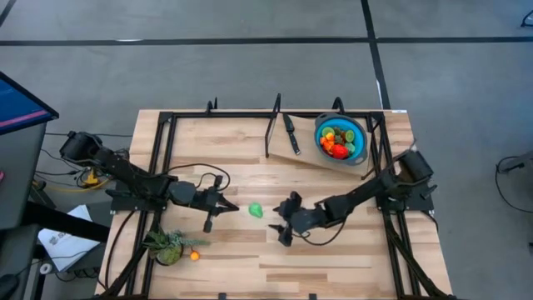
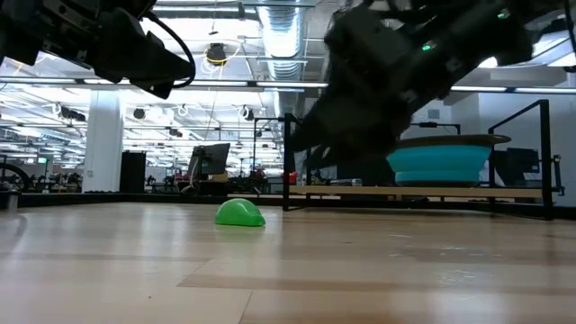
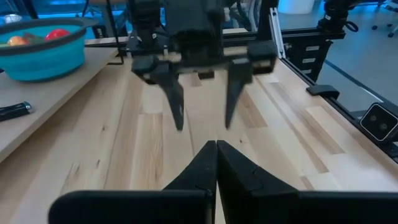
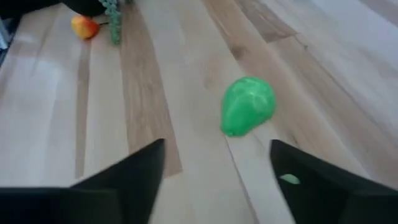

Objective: Pick & Place Fruit
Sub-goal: Put the half green pear into the blue colander

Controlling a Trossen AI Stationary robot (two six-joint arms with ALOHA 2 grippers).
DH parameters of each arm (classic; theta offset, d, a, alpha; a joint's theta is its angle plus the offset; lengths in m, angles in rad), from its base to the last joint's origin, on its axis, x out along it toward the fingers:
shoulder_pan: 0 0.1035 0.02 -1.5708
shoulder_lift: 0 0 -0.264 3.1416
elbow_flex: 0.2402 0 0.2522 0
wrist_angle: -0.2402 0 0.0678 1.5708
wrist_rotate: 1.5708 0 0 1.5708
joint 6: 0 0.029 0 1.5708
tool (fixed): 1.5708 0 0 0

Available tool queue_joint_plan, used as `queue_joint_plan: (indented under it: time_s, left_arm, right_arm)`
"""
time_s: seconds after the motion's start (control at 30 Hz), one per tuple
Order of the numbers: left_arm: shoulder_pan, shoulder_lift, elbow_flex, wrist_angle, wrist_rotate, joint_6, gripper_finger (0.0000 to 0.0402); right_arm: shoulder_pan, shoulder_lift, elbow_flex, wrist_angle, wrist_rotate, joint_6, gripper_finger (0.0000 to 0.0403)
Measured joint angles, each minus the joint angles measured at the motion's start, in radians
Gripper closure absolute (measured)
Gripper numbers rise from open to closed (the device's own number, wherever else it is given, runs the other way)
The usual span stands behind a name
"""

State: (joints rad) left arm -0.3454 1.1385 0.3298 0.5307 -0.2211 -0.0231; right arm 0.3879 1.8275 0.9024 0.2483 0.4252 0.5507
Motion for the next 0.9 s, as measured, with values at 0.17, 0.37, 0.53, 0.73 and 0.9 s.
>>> queue_joint_plan:
  time_s: [0.17,0.37,0.53,0.73,0.9]
  left_arm:
    - [0.0,0.0,0.001,-0.007,0.0,0.0,0.0401]
    - [0.0,0.0,0.001,-0.02,0.001,-0.003,0.0401]
    - [0.0,0.0,0.001,-0.029,0.001,-0.003,0.0401]
    - [0.0,0.0,0.001,-0.035,0.001,-0.004,0.0401]
    - [0.0,0.0,0.001,-0.036,0.001,-0.007,0.0401]
  right_arm:
    - [-0.029,0.123,0.079,-0.004,0.001,0.0,0.0041]
    - [-0.076,0.239,0.168,-0.005,-0.006,-0.004,0.001]
    - [-0.104,0.303,0.233,0.002,-0.008,-0.042,0.0029]
    - [-0.12,0.352,0.29,0.001,0.003,-0.065,0.0038]
    - [-0.127,0.364,0.298,0.001,0.002,-0.067,0.0048]
